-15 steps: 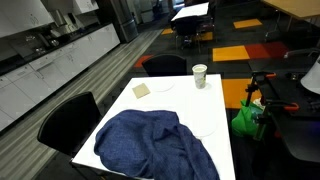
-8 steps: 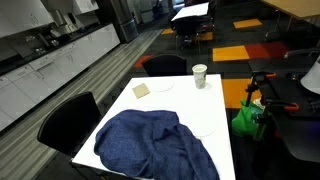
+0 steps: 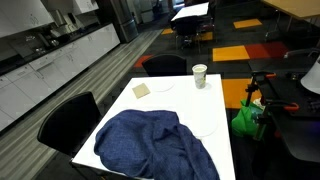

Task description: Remove the marker from the cup and put it on the table

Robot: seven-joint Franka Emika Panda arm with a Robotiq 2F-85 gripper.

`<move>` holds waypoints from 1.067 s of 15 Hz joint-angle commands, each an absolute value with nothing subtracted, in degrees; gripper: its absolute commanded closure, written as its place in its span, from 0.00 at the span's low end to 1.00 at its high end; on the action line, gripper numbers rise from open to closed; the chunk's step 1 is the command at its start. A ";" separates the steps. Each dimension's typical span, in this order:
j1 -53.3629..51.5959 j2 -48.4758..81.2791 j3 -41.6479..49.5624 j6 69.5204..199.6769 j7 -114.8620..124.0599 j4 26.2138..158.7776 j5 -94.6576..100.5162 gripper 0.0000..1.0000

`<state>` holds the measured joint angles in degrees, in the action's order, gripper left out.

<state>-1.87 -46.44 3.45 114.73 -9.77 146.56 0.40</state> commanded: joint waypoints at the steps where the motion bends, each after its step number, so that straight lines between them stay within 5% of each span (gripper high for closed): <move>1: 0.75 -41.95 4.73 118.49 -9.04 145.23 2.60 0.00; 16: 10.72 -22.55 7.71 133.59 0.94 145.33 5.38 0.00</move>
<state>8.85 -26.92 8.16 132.16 -2.62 146.44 4.30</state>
